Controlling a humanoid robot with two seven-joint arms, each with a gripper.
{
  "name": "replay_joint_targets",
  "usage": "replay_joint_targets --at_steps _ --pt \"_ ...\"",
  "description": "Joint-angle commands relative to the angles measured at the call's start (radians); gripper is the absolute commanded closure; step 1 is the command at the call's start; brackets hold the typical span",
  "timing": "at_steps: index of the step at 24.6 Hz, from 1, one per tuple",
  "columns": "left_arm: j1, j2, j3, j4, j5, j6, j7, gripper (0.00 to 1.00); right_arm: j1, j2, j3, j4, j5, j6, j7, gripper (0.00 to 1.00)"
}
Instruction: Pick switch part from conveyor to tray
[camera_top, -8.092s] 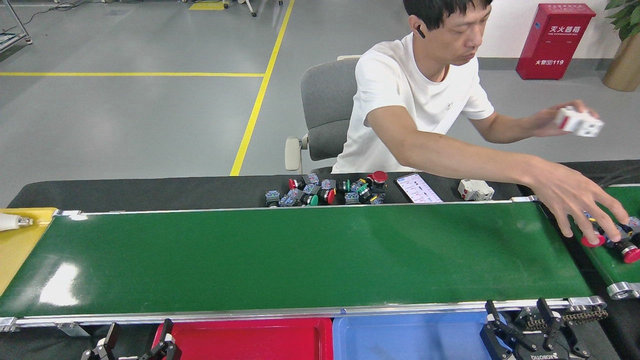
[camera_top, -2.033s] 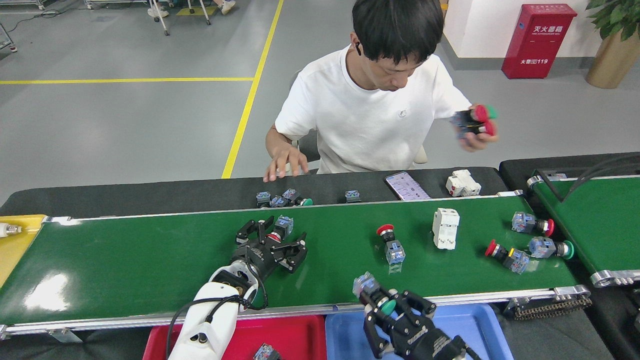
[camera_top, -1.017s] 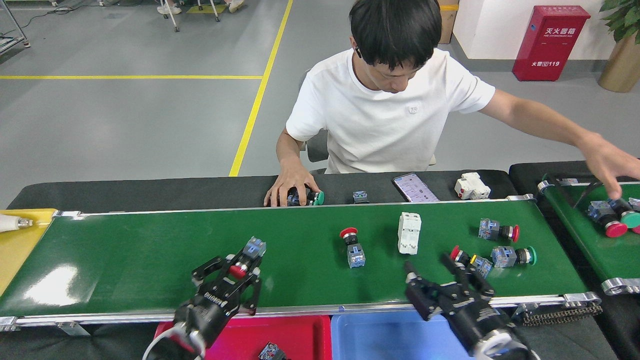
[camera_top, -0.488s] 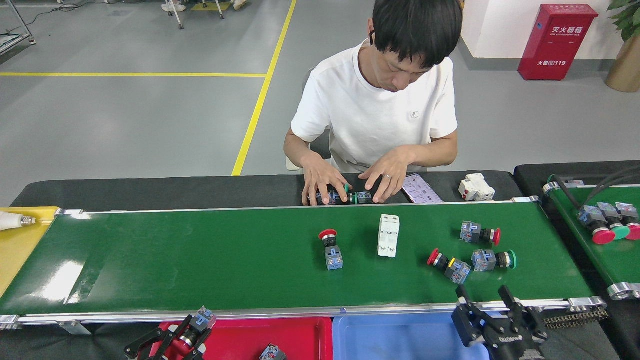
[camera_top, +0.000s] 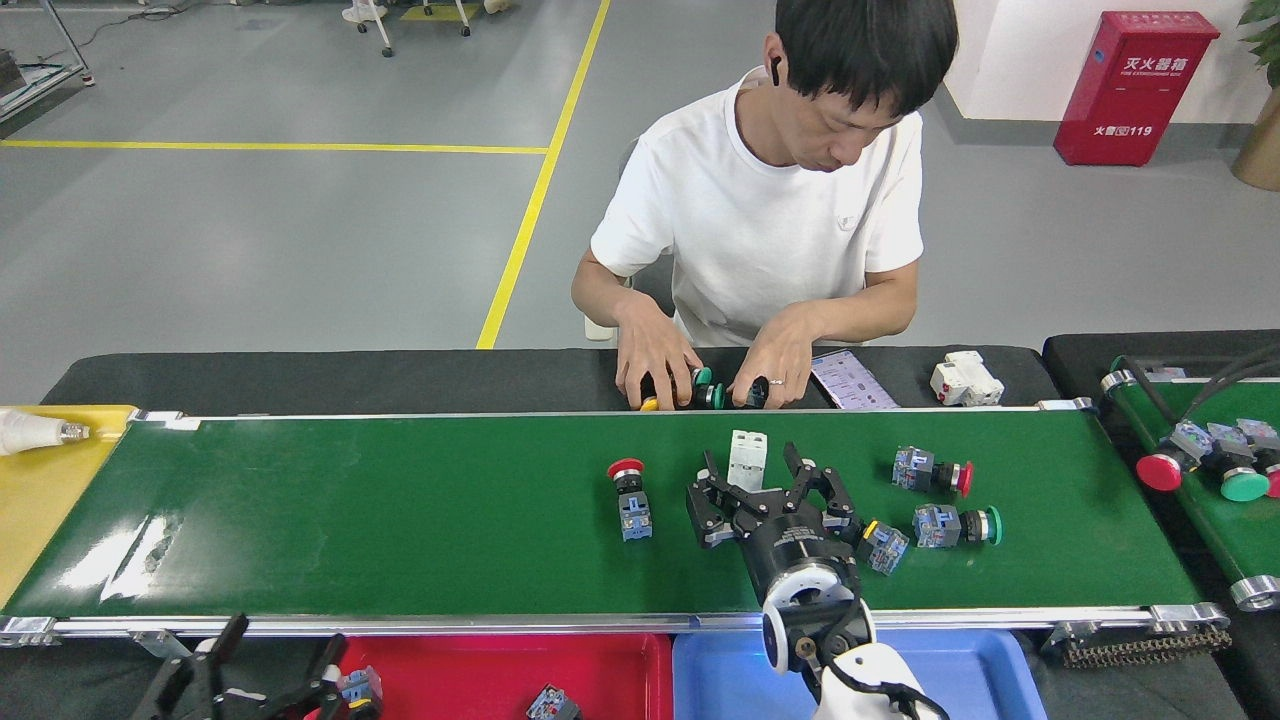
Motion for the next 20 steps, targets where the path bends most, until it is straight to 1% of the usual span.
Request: replay_joint_targets --at_steps 1,3,4,6,7,9,10,12,14,15,16,18,20 --pt "0.001 -0.011 0.024 0.0 0.008 0.009 -0.016 0.0 -0.034 0.009 0.014 0.025 0.002 0.036 0.0 0.13" --pt "0.003 -0.043 0.044 -0.005 0.005 0.009 -0.016 0.0 -0.055 0.009 0.035 0.054 -0.002 0.025 0.0 0.44" --pt "0.004 -0.054 0.047 -0.013 0.003 0.009 -0.018 0.0 -0.072 0.007 0.051 0.074 -0.005 0.022 -0.006 0.65" --pt "0.012 -0.058 0.04 -0.036 0.0 0.009 -0.018 0.0 -0.092 0.009 0.06 0.108 -0.016 0.007 -0.02 0.79" --pt "0.013 -0.058 0.033 -0.051 0.0 0.006 -0.018 0.0 -0.1 0.009 0.063 0.117 -0.025 -0.013 -0.029 0.91" --pt "0.013 -0.055 0.008 -0.074 -0.008 0.002 -0.018 0.0 -0.1 0.009 0.063 0.114 -0.038 -0.039 -0.033 0.93" --pt "0.001 -0.058 -0.019 -0.08 -0.029 0.005 -0.018 0.0 -0.1 0.007 0.063 0.112 -0.038 -0.05 -0.033 0.95" --pt "-0.037 -0.065 -0.073 -0.076 -0.1 0.009 -0.018 0.0 -0.1 0.006 0.062 0.095 -0.039 -0.062 -0.031 0.95" --pt "-0.094 -0.095 -0.13 -0.068 -0.162 0.011 -0.018 0.0 -0.084 -0.002 0.062 0.023 -0.055 -0.091 -0.022 0.95" --pt "-0.128 -0.115 -0.16 -0.057 -0.192 0.013 -0.022 0.0 -0.063 -0.008 0.06 -0.029 -0.078 -0.116 -0.014 0.95" --pt "-0.158 -0.131 -0.18 -0.039 -0.222 0.013 -0.024 0.0 -0.04 -0.026 0.058 -0.084 -0.101 -0.139 0.003 0.95" --pt "-0.214 -0.164 -0.208 0.004 -0.281 0.014 -0.024 0.0 -0.001 -0.102 0.055 -0.208 -0.151 -0.194 0.044 0.95" --pt "-0.264 -0.187 -0.234 0.052 -0.316 0.011 -0.024 0.0 0.069 -0.198 0.054 -0.359 -0.243 -0.271 0.056 0.94"
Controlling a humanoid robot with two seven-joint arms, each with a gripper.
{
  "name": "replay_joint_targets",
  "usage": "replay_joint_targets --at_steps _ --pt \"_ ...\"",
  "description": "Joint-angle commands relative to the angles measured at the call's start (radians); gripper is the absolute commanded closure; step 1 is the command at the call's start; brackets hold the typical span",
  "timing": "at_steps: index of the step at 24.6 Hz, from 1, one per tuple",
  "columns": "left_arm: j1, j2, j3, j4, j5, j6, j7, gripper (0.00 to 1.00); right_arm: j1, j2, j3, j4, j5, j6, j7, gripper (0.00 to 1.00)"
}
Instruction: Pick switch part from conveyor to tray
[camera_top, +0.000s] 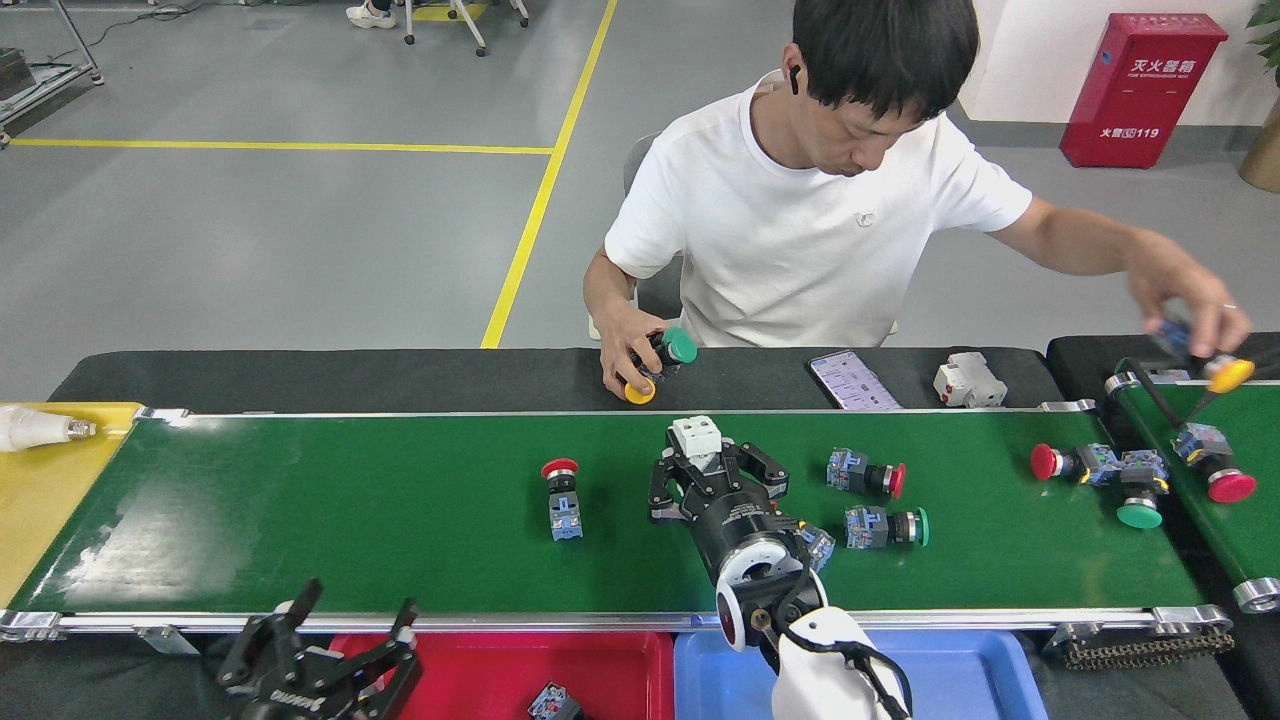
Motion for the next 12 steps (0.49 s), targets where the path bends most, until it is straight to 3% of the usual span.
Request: replay_joint_targets --at_steps 1,3,6,8,10,12 --pt "-0.042 -0.008 -0.021 0.033 -0.021 0.004 0.003 0.0 0.045 -0.081 -0.008 -0.135 -0.077 -0.102 0.016 0.94" --pt "-0.067 -0.008 -0.041 0.066 -0.022 0.008 0.003 0.0 0.117 -0.202 -0.011 -0.213 -0.164 -0.197 0.016 0.93" --pt "-0.091 -0.008 -0.044 0.097 -0.024 0.009 0.003 0.0 0.203 -0.328 -0.063 -0.208 -0.265 -0.453 -0.001 0.9" --pt "-0.126 -0.011 -0.045 0.122 -0.04 0.009 -0.002 0.0 0.312 -0.352 -0.164 -0.205 -0.316 -0.705 -0.012 0.89" --pt "-0.169 -0.017 -0.045 0.177 -0.063 0.012 -0.02 0.0 0.409 -0.341 -0.316 -0.205 -0.324 -0.907 -0.006 0.85" --pt "-0.223 -0.029 -0.045 0.232 -0.068 0.023 -0.022 0.0 0.453 -0.335 -0.376 -0.204 -0.322 -0.924 -0.004 0.69"
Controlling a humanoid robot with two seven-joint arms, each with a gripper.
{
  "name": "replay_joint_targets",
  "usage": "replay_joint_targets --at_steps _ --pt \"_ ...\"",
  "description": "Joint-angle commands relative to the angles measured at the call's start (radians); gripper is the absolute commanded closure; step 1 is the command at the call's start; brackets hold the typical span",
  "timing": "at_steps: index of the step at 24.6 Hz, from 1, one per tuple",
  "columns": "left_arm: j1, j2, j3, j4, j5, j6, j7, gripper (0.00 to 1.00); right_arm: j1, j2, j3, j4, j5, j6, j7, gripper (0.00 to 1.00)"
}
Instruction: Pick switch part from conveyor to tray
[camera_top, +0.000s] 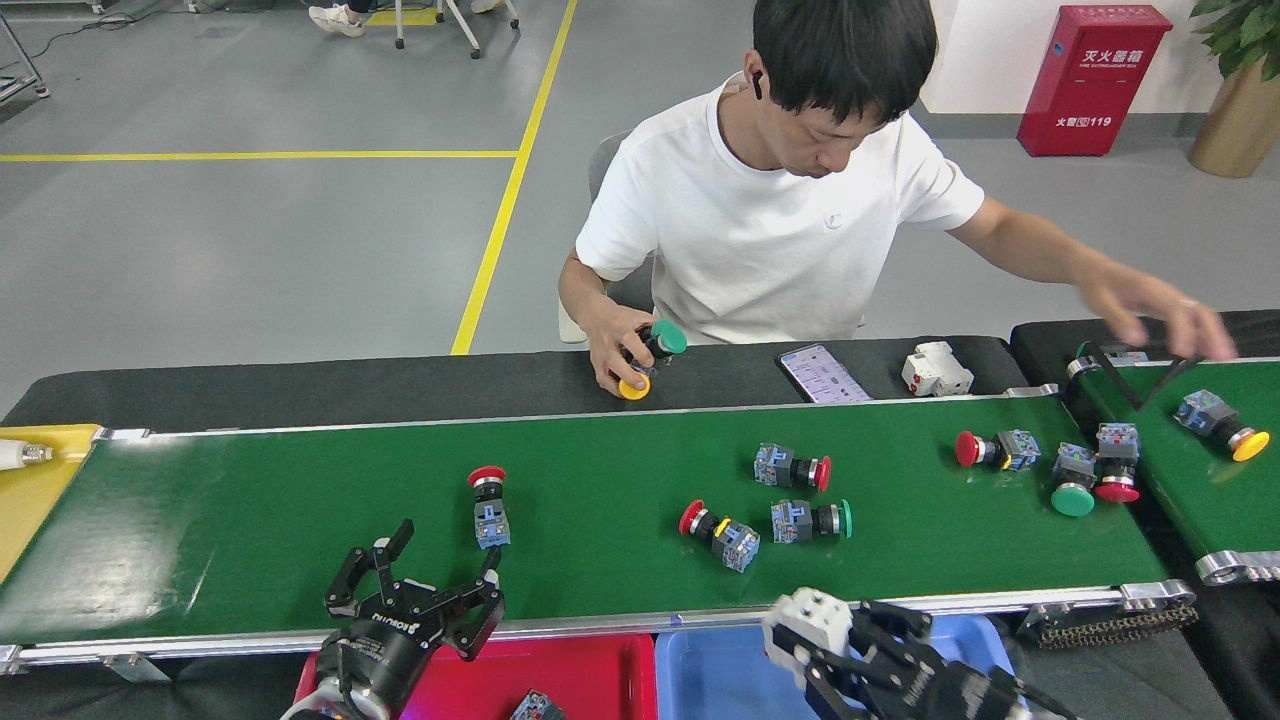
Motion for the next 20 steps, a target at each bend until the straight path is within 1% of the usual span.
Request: replay_joint_targets --at_steps 1,2,4,5,6,8,9,10,12,13,15,17,18,19,20 --pt "-0.052 -0.005 0.0 0.039 -0.008 0.01 -0.005 0.0 0.014 0.006 -0.048 -0.014 -0.006 -0.102 -0.008 0.36" --pt "-0.071 -0.003 0.002 0.063 -0.011 0.011 -0.005 0.0 0.014 0.007 -0.066 -0.014 -0.006 -0.102 0.0 0.02" --pt "-0.103 0.002 0.003 0.109 -0.011 0.011 -0.005 0.0 0.014 0.018 -0.115 -0.014 -0.01 -0.102 0.013 0.02" --pt "-0.115 0.003 0.003 0.134 -0.014 0.014 -0.007 0.02 0.011 0.035 -0.13 -0.016 -0.013 -0.102 0.016 0.02" --pt "-0.127 0.006 0.002 0.162 -0.014 0.025 -0.01 0.07 0.006 0.052 -0.143 -0.014 -0.015 -0.102 0.018 0.02" --pt "-0.152 0.011 0.002 0.211 -0.014 0.053 -0.024 0.13 -0.006 0.076 -0.161 -0.014 -0.015 -0.102 0.019 0.02" --pt "-0.161 0.014 0.009 0.231 -0.011 0.057 -0.022 0.25 -0.015 0.08 -0.173 -0.014 -0.015 -0.084 0.019 0.02" --pt "-0.167 0.014 0.014 0.241 -0.011 0.06 -0.022 0.44 -0.026 0.081 -0.178 -0.013 -0.015 -0.05 0.019 0.02" --pt "-0.17 0.022 0.02 0.244 -0.005 0.06 -0.022 0.74 -0.066 0.081 -0.176 -0.002 -0.013 0.079 0.032 0.02" --pt "-0.169 0.023 0.022 0.241 -0.003 0.057 -0.022 0.92 -0.091 0.08 -0.175 0.012 -0.01 0.182 0.049 0.02" --pt "-0.164 0.026 0.023 0.24 0.004 0.053 -0.019 0.95 -0.118 0.083 -0.175 0.029 0.0 0.34 0.055 0.02" --pt "-0.156 0.029 0.025 0.234 0.03 0.053 -0.014 0.96 -0.127 0.095 -0.17 0.042 0.02 0.496 0.05 0.03" --pt "-0.153 0.032 0.026 0.226 0.046 0.053 -0.014 0.96 -0.127 0.11 -0.17 0.053 0.048 0.542 0.044 0.03" --pt "-0.14 0.04 0.031 0.209 0.063 0.051 -0.014 0.96 -0.127 0.13 -0.17 0.064 0.097 0.564 0.023 0.04" --pt "-0.12 0.051 0.034 0.185 0.078 0.048 -0.013 0.96 -0.121 0.152 -0.17 0.079 0.158 0.568 -0.028 0.05"
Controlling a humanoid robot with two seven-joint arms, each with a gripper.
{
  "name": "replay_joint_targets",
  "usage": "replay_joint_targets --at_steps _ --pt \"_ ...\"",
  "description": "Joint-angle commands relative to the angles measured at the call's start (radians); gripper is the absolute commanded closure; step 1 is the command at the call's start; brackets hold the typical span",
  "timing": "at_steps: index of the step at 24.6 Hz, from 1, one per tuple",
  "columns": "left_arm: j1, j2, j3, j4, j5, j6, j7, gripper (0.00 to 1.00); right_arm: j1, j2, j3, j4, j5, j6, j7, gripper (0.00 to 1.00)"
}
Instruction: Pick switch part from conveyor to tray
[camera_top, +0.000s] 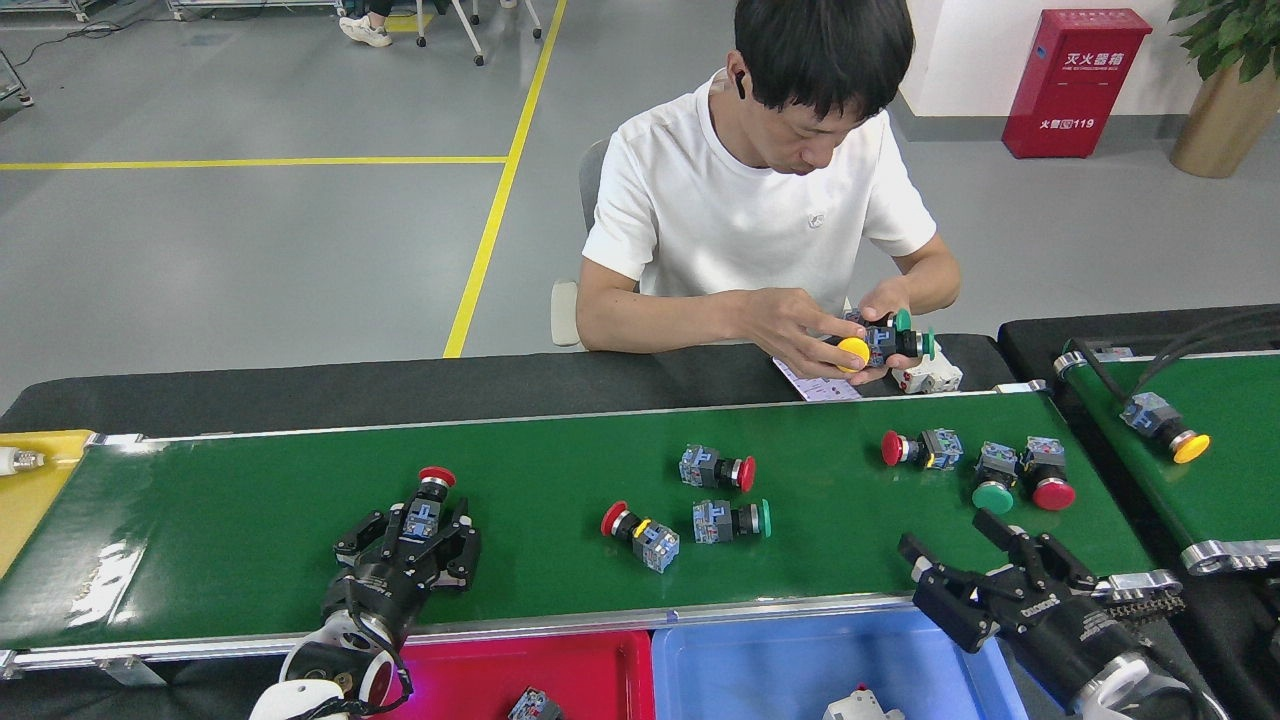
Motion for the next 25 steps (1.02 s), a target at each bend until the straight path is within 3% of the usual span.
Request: replay_joint_targets --at_steps 1,2,4,9,13,14,16,17,21,25 --pt "0.02 0.021 0.006 -0.052 0.025 -0.003 0.012 0.96 -0.002 0.03 -0.004 0.015 0.085 0.067 -0.105 0.05" --pt "0.044 0.032 0.008 -0.094 0.045 -0.015 0.012 0.96 0.007 0.053 -0.004 0.027 0.134 0.064 -0.182 0.05" --pt "0.107 0.056 0.014 -0.188 0.072 -0.05 0.018 0.96 0.046 0.081 -0.004 0.024 0.172 0.063 -0.267 0.05" --pt "0.374 0.127 0.061 -0.444 0.082 -0.195 0.115 0.96 0.121 0.086 -0.004 -0.031 0.175 0.063 -0.28 0.05" --pt "0.549 0.194 0.063 -0.521 0.077 -0.265 0.2 0.93 0.149 0.089 -0.004 -0.037 0.175 0.061 -0.283 0.04" --pt "0.567 0.22 0.06 -0.519 0.076 -0.267 0.207 0.82 0.15 0.089 -0.004 -0.037 0.174 0.061 -0.283 0.04" --pt "0.567 0.222 0.061 -0.515 0.076 -0.265 0.207 0.37 0.152 0.089 -0.004 -0.039 0.174 0.061 -0.283 0.04" --pt "0.561 0.216 0.061 -0.513 0.076 -0.262 0.208 0.0 0.152 0.092 -0.004 -0.039 0.175 0.061 -0.283 0.04" --pt "0.529 0.203 0.06 -0.515 0.076 -0.268 0.208 0.0 0.122 0.123 -0.004 -0.035 0.194 0.107 -0.269 0.09" --pt "0.52 0.19 0.074 -0.516 0.085 -0.261 0.202 0.0 0.037 0.19 0.058 -0.003 0.32 0.242 -0.194 0.09"
